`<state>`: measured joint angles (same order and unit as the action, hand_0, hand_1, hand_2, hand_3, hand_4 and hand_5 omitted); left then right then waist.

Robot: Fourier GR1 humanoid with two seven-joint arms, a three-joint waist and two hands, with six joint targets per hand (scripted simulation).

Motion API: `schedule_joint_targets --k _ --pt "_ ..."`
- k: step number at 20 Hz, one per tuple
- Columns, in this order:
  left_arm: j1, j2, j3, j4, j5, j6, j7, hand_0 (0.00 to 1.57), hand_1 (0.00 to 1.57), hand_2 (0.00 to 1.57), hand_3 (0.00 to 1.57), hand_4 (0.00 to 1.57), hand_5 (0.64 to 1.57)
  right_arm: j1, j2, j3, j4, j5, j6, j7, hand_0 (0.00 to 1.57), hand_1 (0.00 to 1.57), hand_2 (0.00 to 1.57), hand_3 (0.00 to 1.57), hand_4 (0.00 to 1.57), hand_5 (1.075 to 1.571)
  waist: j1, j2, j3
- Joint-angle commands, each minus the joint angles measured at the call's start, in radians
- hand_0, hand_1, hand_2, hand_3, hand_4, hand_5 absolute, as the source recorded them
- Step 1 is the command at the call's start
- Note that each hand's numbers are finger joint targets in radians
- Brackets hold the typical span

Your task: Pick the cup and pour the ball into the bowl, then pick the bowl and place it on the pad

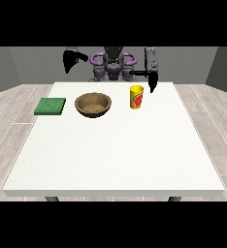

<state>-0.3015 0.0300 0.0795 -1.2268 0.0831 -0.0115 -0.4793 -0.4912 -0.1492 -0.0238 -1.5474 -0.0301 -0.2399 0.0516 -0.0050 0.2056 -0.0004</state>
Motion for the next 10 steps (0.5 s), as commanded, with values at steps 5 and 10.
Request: schedule_joint_targets --k 5,10 --pt "-0.068 0.039 0.068 0.255 -0.014 -0.001 -0.169 0.00 0.00 0.00 0.00 0.00 1.538 -0.036 -0.050 -0.060 0.039 -0.043 0.083 -0.041 0.00 0.00 0.40 0.62 0.65 1.564 -0.052 0.021 0.0000" --pt "-0.119 0.014 0.097 0.405 -0.023 0.054 -0.280 0.00 0.00 0.00 0.00 0.00 1.529 0.001 -0.017 -0.025 0.029 -0.019 0.078 -0.035 0.00 0.00 0.37 0.57 0.64 1.565 -0.084 0.007 -0.0002"
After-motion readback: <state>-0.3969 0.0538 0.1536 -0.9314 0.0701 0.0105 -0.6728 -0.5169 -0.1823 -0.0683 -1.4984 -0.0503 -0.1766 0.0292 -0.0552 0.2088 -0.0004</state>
